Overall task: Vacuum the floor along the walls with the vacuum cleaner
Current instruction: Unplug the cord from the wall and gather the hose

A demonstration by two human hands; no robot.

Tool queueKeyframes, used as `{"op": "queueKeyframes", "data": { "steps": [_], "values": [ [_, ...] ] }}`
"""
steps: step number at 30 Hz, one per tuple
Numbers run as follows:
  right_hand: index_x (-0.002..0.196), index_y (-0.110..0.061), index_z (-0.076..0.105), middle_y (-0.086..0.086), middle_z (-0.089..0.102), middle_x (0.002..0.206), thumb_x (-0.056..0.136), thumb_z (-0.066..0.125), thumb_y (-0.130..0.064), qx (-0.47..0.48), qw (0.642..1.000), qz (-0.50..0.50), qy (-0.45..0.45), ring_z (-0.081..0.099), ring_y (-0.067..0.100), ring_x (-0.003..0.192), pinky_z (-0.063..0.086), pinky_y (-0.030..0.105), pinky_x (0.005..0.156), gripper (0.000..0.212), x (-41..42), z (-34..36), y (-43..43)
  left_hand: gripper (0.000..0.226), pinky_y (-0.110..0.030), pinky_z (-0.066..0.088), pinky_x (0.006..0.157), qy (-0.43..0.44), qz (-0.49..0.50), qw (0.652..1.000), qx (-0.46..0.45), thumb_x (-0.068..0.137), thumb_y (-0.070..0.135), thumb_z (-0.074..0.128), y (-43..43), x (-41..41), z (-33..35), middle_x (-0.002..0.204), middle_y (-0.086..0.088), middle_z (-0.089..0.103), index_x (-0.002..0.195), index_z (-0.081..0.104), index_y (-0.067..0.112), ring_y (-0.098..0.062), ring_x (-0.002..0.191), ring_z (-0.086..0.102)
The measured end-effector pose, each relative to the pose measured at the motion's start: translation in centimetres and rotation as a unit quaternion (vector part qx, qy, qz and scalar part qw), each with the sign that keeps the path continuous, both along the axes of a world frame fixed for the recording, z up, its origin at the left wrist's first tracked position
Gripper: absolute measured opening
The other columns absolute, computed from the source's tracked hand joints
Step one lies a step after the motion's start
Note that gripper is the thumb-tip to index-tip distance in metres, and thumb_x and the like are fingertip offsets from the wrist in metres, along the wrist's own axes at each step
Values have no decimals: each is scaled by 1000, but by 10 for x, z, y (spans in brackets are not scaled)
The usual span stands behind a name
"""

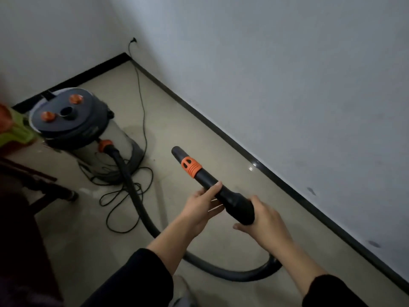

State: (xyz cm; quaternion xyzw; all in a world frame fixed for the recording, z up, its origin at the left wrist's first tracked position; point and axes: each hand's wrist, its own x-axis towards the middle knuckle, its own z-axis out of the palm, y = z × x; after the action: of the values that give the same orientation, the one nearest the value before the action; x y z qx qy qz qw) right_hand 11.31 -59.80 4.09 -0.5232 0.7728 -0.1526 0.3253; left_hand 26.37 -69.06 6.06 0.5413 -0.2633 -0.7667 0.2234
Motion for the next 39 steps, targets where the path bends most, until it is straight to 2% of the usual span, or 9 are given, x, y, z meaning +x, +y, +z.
{"op": "queueKeyframes", "data": {
  "steps": [2,8,16,19,21,23,29,34,39],
  "values": [
    [101,-30,43,-13,53,91,71,82,-43,-7,999,32,9,51,8,82,33,10,57,51,35,14,-45,42,-33,56,83,20,38,999,-5,93,28,64,-34,39,11,117,-14,68,126,53,6,-27,105,67],
    [103,-26,48,-4,61,99,71,83,-38,-30,995,91,6,58,15,89,49,30,72,49,127,46,-177,33,-33,57,80,33,158,986,-49,93,25,64,-131,141,45,114,-15,69,119,57,7,-27,104,68],
    [113,-25,51,-3,61,105,76,80,-31,-93,981,172,-10,54,15,90,41,25,72,48,225,88,-340,41,-29,60,74,32,319,944,-79,91,23,68,-254,240,90,116,-16,67,124,54,4,-26,101,69],
    [115,-26,51,-3,62,106,77,78,-30,-114,973,200,-8,56,17,94,46,28,76,47,257,98,-403,30,-26,60,67,29,371,925,-81,90,24,69,-305,268,101,108,-15,69,112,57,5,-23,90,72],
    [115,-27,51,-3,62,106,78,77,-31,-111,970,216,-8,56,18,95,50,33,81,45,275,97,-444,31,-28,61,71,32,397,914,-84,90,25,69,-339,285,100,107,-16,71,110,59,4,-24,89,73],
    [115,-30,50,-4,59,104,79,74,-30,-96,965,242,-11,55,19,96,50,35,83,43,290,92,-484,35,-30,61,72,33,430,899,-78,90,24,70,-368,299,91,105,-16,72,114,59,1,-26,91,73],
    [104,-27,60,-13,61,93,79,62,-19,10,957,282,-69,56,7,88,39,16,67,27,336,60,-569,19,-23,58,59,11,486,873,-24,92,20,66,-421,344,45,89,-11,74,99,62,3,-18,76,73],
    [117,-19,62,-7,61,103,87,59,-24,-5,962,264,-68,57,8,99,40,18,78,30,401,29,-617,22,-24,57,63,15,492,870,19,92,21,66,-447,389,-7,74,-8,75,94,62,-1,-21,77,73],
    [106,-14,64,2,65,100,91,60,-34,-37,948,317,-7,61,20,95,46,30,76,25,487,-9,-639,25,-21,57,59,11,467,884,41,93,20,65,-457,422,-64,78,-10,75,101,64,-3,-16,72,74]
  ]
}}
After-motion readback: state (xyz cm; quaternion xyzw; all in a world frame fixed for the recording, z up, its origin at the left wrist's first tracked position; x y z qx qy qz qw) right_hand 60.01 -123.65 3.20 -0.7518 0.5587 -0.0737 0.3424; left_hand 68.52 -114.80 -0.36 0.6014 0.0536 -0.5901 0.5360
